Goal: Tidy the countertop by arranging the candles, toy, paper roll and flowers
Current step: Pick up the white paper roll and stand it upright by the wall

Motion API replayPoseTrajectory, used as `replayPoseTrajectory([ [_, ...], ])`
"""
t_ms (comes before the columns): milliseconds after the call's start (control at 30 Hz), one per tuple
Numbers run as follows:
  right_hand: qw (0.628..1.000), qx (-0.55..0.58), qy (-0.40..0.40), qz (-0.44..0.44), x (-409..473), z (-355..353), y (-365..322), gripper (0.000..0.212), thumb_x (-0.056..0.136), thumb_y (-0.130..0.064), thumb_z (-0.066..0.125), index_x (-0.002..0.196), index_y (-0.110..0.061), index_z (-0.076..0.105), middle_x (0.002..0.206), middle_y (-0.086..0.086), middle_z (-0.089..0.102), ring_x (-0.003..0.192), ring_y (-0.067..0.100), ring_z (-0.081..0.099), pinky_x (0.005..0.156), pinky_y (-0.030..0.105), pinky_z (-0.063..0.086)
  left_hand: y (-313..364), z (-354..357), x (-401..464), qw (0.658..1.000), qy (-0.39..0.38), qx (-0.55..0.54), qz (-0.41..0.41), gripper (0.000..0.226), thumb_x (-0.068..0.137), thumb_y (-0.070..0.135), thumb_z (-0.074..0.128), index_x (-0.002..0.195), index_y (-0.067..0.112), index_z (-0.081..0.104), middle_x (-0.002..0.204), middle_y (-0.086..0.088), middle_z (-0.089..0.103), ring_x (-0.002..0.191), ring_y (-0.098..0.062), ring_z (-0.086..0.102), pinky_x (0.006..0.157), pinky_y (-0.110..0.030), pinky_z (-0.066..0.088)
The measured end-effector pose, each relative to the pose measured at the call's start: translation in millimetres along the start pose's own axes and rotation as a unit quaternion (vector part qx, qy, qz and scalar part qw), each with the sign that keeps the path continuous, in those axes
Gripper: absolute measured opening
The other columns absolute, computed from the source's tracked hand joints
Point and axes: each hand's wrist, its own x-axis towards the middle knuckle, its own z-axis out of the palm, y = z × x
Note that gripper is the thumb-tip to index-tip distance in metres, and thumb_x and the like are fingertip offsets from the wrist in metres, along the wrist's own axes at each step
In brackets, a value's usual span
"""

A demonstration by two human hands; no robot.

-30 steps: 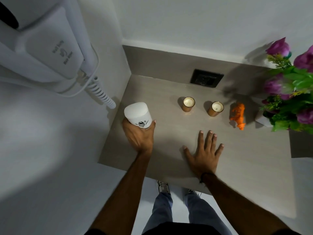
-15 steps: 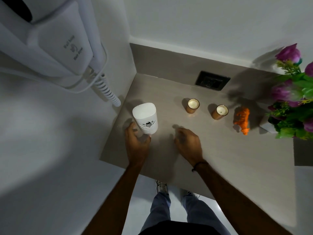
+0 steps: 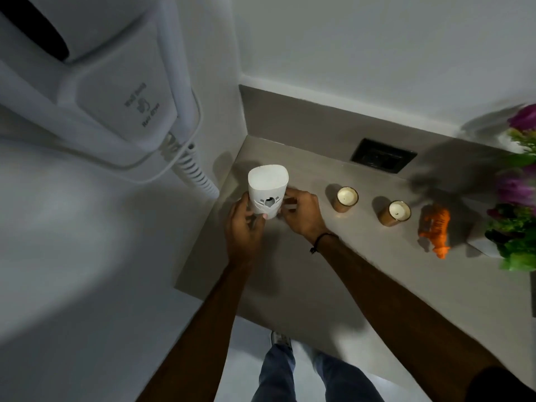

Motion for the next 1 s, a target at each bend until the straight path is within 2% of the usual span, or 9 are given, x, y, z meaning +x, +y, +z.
replayPoseTrajectory([
  [67,1.000,0.009,-0.001,0.005,27.3,-4.3,-3.9,0.054,0.077,0.005,0.065,0.127,-0.015,0.070,0.121,0.003,0.074,0.108,0.023,0.071,0.090,0.023,0.057,5.9,8.0,24.9,1.000,-0.006,-0.001,0.011,0.057,0.093,0.006,0.077,0.147,0.003,0.059,0.133,-0.021,0.071,0.110,-0.033,0.074,0.093,-0.046,0.066],
  [133,1.000,0.011,-0.006,0.010,56.1,-7.7,-8.5,0.061,0.076,0.006,0.058,0.131,-0.017,0.067,0.124,0.003,0.073,0.111,0.022,0.070,0.098,0.031,0.057,10.2,16.7,54.2,1.000,-0.001,0.006,0.027,0.055,0.092,0.006,0.077,0.145,0.003,0.061,0.129,-0.021,0.074,0.107,-0.033,0.075,0.089,-0.026,0.064],
  [200,1.000,0.010,-0.004,0.013,83.6,-9.1,-11.8,0.062,0.074,0.005,0.056,0.131,-0.018,0.067,0.122,0.002,0.074,0.109,0.022,0.070,0.099,0.034,0.057,11.8,23.8,82.7,0.999,0.010,0.013,0.050,0.054,0.090,0.004,0.077,0.142,0.004,0.063,0.124,-0.021,0.076,0.103,-0.033,0.076,0.078,-0.003,0.054],
  [233,1.000,0.010,-0.001,0.018,95.0,-9.2,-13.6,0.062,0.074,0.004,0.056,0.131,-0.018,0.068,0.119,0.002,0.075,0.106,0.021,0.071,0.098,0.034,0.057,13.2,27.0,94.7,0.998,0.013,0.013,0.054,0.056,0.090,0.004,0.076,0.144,0.005,0.063,0.123,-0.021,0.077,0.101,-0.032,0.076,0.076,-0.002,0.052],
  [367,0.999,0.023,0.012,0.027,135.5,-4.5,-16.5,0.059,0.075,0.004,0.056,0.129,-0.016,0.069,0.118,0.003,0.076,0.102,0.021,0.072,0.096,0.035,0.058,18.1,42.0,133.7,0.999,0.033,0.000,0.016,0.060,0.090,0.005,0.076,0.147,0.010,0.061,0.124,-0.019,0.078,0.101,-0.033,0.077,0.088,-0.034,0.062],
  [633,0.996,0.060,0.048,0.041,179.6,9.6,-21.1,0.048,0.075,0.006,0.058,0.115,-0.011,0.076,0.110,0.003,0.078,0.100,0.017,0.074,0.097,0.033,0.058,20.4,52.2,166.7,0.995,0.102,0.006,-0.004,0.046,0.087,0.002,0.076,0.132,-0.001,0.067,0.118,-0.022,0.077,0.096,-0.039,0.077,0.085,-0.048,0.066],
  [700,0.995,0.064,0.063,0.043,182.6,12.3,-20.7,0.040,0.076,0.005,0.061,0.111,-0.008,0.077,0.108,0.006,0.078,0.097,0.018,0.074,0.097,0.034,0.058,19.5,53.5,169.3,0.994,0.113,0.009,0.003,0.044,0.086,0.002,0.076,0.129,-0.003,0.069,0.115,-0.023,0.078,0.095,-0.039,0.077,0.085,-0.046,0.065],
  [867,0.994,0.047,0.089,0.046,185.8,13.2,-14.0,0.025,0.078,0.004,0.065,0.098,-0.005,0.077,0.099,0.007,0.078,0.091,0.022,0.074,0.093,0.035,0.060,18.0,57.5,167.9,0.992,0.118,0.036,0.018,0.038,0.091,0.006,0.075,0.125,-0.009,0.069,0.120,-0.029,0.075,0.108,-0.044,0.073,0.094,-0.056,0.061],
  [1000,0.996,0.028,0.074,0.044,183.5,11.2,-13.3,0.024,0.080,0.001,0.067,0.101,-0.005,0.078,0.100,0.008,0.079,0.093,0.023,0.074,0.093,0.037,0.059,20.1,58.4,167.5,0.991,0.123,0.038,0.016,0.037,0.091,0.003,0.074,0.124,-0.013,0.068,0.120,-0.032,0.072,0.108,-0.046,0.072,0.095,-0.053,0.061],
])
